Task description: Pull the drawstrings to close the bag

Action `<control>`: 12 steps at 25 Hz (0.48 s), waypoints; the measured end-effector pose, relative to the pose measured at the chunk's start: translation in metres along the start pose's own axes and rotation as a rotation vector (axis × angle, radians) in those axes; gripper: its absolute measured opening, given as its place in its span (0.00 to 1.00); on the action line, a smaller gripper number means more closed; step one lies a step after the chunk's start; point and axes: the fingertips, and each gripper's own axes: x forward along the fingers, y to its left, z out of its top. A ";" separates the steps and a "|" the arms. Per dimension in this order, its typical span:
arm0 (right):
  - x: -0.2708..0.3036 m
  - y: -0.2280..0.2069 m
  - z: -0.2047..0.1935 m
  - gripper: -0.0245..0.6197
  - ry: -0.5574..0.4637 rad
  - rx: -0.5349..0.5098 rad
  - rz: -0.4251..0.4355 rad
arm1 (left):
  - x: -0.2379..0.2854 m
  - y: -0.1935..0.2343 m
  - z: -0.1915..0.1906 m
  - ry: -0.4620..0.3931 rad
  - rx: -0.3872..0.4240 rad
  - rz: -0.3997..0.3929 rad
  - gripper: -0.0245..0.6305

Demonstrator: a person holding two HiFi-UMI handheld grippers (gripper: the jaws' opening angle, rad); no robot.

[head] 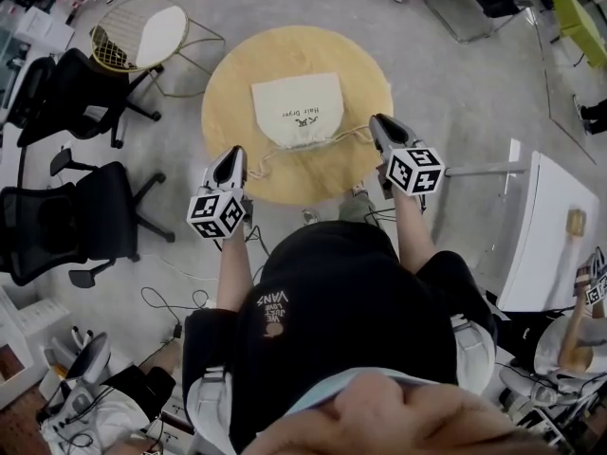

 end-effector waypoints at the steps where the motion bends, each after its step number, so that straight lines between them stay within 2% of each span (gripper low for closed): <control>1: -0.002 0.002 0.004 0.11 -0.009 -0.004 0.004 | -0.001 -0.003 0.002 -0.002 0.012 -0.007 0.08; 5: -0.012 0.013 0.019 0.11 -0.058 -0.023 0.022 | -0.006 -0.014 0.014 -0.035 0.052 -0.026 0.07; 7: -0.017 0.019 0.028 0.05 -0.091 -0.035 0.034 | -0.010 -0.017 0.022 -0.056 0.076 -0.025 0.07; 12: -0.028 0.035 0.048 0.05 -0.152 -0.058 0.063 | -0.019 -0.027 0.043 -0.103 0.130 -0.040 0.07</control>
